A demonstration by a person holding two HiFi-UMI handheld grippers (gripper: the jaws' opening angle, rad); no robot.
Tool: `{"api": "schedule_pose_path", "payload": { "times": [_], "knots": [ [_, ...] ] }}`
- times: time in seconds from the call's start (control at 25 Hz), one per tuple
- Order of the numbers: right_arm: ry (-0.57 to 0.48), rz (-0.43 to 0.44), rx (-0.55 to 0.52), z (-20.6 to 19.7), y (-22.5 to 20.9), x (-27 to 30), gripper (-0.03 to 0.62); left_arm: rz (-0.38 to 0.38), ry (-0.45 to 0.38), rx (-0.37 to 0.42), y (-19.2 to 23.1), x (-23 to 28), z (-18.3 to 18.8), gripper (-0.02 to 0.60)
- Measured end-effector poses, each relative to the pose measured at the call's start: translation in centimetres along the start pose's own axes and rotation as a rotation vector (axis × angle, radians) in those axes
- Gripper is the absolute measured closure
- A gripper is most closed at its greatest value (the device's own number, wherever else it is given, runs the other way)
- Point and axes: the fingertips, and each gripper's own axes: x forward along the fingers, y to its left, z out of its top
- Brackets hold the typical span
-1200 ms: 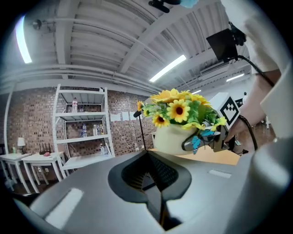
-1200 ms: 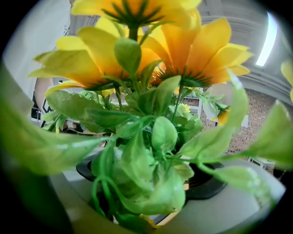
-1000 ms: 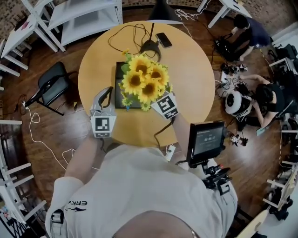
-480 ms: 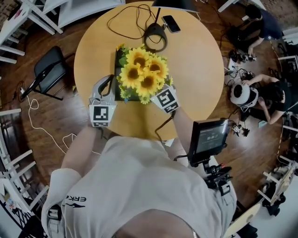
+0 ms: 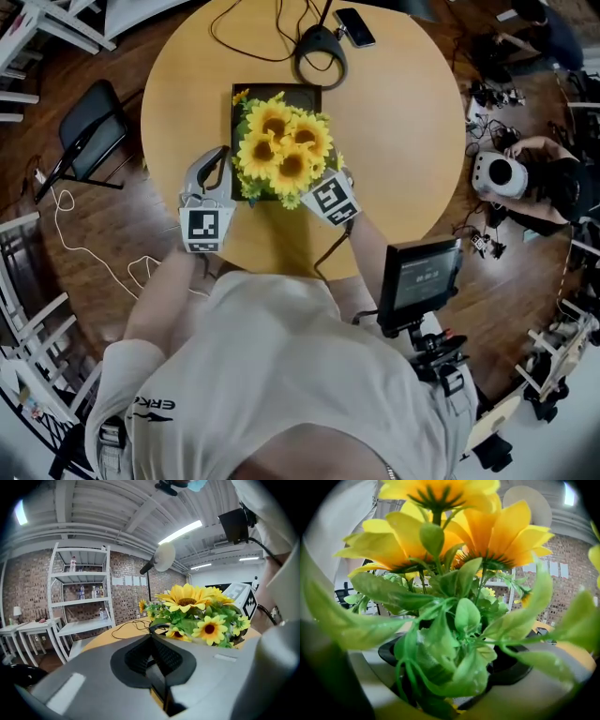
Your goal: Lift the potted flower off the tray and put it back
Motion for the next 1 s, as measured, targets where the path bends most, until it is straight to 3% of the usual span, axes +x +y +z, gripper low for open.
{"api": "schedule_pose_path", "payload": {
  "times": [0.52,1.0],
  "knots": [
    [0.183,0.067,-0.077,-5.7,-0.4,2.1,0.071,0.002,0.067,-0.024,-0.7,0.9,-2.8,0.580],
    [0.269,0.114,-0.128,-6.6,-0.7,2.4,0.069,0.012,0.075,-0.026,-0.9,0.2,-2.6,0.580]
  ]
}}
